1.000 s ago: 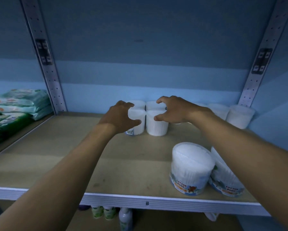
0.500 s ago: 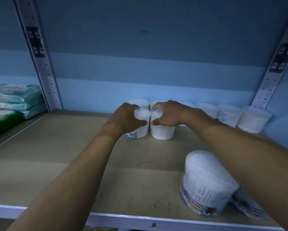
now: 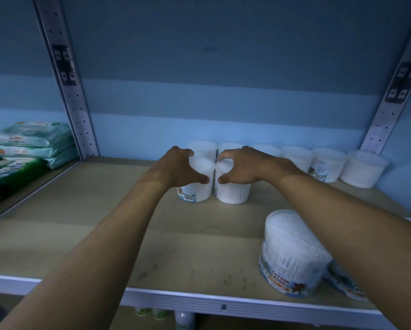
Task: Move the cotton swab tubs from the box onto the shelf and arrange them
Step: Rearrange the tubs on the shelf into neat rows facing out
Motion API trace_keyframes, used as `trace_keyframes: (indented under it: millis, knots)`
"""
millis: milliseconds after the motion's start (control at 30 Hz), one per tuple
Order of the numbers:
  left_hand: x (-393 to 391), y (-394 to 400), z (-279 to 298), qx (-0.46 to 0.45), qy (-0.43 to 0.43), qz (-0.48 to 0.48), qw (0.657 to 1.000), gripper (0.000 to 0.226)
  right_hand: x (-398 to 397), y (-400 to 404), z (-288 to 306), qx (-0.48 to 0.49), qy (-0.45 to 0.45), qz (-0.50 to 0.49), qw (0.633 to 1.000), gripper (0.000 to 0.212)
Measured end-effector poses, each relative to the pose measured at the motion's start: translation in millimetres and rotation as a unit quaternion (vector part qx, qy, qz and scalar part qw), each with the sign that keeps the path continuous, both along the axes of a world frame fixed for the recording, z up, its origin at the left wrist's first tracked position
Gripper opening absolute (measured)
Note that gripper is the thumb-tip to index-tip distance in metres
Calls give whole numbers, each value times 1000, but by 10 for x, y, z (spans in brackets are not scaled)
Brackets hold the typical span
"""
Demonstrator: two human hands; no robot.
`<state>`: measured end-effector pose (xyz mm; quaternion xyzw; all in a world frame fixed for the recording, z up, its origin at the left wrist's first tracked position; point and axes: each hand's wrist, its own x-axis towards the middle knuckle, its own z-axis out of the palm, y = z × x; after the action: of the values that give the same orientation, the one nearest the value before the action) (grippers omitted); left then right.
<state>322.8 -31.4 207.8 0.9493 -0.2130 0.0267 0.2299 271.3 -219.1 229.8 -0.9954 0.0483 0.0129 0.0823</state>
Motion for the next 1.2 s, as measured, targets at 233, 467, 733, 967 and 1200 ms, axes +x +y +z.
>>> trace_keyframes:
  millis: [233,467,733,967,1200]
  knots:
    - [-256,199,135,49,38,5,998,64,-255,185,53,17,5,32,999,63]
    - [-599,378,202,65,54,27,996,89,-532,389,93,8,24,34,999,63]
    - [-878,542,183,64,43,28,997,92,-819,547,157,-6,36,49,998,63]
    - [-1054,653,181,80,28,26,996,94,-1021,637,211,-17,36,78,996,62]
    - [-1207,723,208,108,28,25,993,91,-1175,643,255,0,60,107,992,64]
